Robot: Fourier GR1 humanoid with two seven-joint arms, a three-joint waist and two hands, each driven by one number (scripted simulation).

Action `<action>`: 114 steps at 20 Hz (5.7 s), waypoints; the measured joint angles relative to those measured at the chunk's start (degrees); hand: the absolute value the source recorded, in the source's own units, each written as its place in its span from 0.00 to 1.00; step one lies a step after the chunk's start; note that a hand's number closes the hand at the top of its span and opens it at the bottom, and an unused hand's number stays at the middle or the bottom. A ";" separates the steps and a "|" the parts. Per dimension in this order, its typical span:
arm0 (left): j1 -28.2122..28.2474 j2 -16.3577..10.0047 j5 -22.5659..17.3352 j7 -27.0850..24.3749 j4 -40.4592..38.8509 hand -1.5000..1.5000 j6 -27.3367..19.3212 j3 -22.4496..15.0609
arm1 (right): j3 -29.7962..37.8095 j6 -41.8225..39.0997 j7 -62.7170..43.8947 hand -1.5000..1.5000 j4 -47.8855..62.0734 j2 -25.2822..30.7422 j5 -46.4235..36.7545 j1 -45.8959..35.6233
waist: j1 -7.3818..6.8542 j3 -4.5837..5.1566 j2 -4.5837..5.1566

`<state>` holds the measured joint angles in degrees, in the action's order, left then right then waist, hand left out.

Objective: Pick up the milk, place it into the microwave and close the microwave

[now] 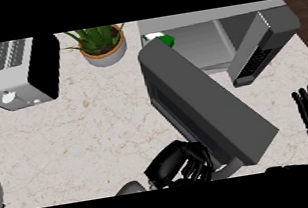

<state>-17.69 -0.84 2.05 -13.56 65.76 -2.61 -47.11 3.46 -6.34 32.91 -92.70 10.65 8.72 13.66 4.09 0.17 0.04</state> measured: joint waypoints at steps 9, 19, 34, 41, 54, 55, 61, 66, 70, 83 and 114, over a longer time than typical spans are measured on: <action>-7.54 -0.28 -13.55 -0.90 -2.30 1.00 -16.81 -7.75 | -0.07 -5.88 -5.44 0.00 -9.75 3.82 5.56 2.00 | 2.99 0.09 0.77; -17.42 0.27 -24.45 -3.51 -4.76 1.00 -24.87 -8.22 | -2.27 -12.01 -9.19 0.00 -16.11 7.66 9.33 1.06 | 7.12 0.17 1.72; -28.34 0.84 -39.92 -6.65 -11.18 1.00 -29.92 -0.07 | -1.82 -15.32 -14.12 0.00 -22.10 10.57 17.00 0.24 | 12.73 0.26 3.62; -32.13 0.84 -44.77 -10.10 -15.62 1.00 -29.22 2.87 | -1.06 -15.80 -16.00 0.00 -24.04 12.06 19.47 -1.19 | 14.23 0.23 4.49; -33.86 0.84 -50.11 -16.98 -19.26 1.00 -28.60 3.62 | 0.50 -16.18 -18.98 0.00 -26.63 14.54 23.67 -3.32 | 15.85 0.06 4.67; -33.89 0.82 -50.43 -17.46 -19.31 1.00 -28.57 3.55 | 0.52 -16.22 -19.16 0.00 -26.70 14.65 24.02 -3.51 | 15.92 0.05 4.72; -34.01 0.81 -52.26 -20.00 -20.05 1.00 -28.38 3.30 | 1.35 -16.08 -20.32 0.00 -27.41 15.50 25.94 -4.21 | 16.42 0.00 4.73; -34.21 0.85 -53.55 -21.64 -20.56 1.00 -28.55 3.03 | 2.12 -15.94 -21.34 0.00 -27.70 16.40 27.15 -4.73 | 16.72 -0.04 4.79; -34.43 0.83 -54.40 -22.74 -20.99 1.00 -28.47 2.61 | 2.75 -15.90 -22.12 0.00 -27.86 17.17 28.17 -5.18 | 16.85 -0.08 4.82; -35.26 0.85 -57.15 -25.68 -22.40 1.00 -27.64 1.30 | 3.84 -17.24 -24.00 0.00 -28.55 19.43 32.41 -6.40 | 16.93 -0.18 4.89; -39.18 0.89 -60.44 -27.06 -27.22 1.00 -28.23 -5.36 | 4.61 -22.50 -27.08 0.00 -29.17 24.64 42.91 -8.95 | 16.73 -0.47 4.79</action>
<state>-56.87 0.05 -58.39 -40.62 38.54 -30.83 -52.47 8.07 -28.83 5.83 -121.87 35.28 51.63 4.70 20.83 -0.30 4.84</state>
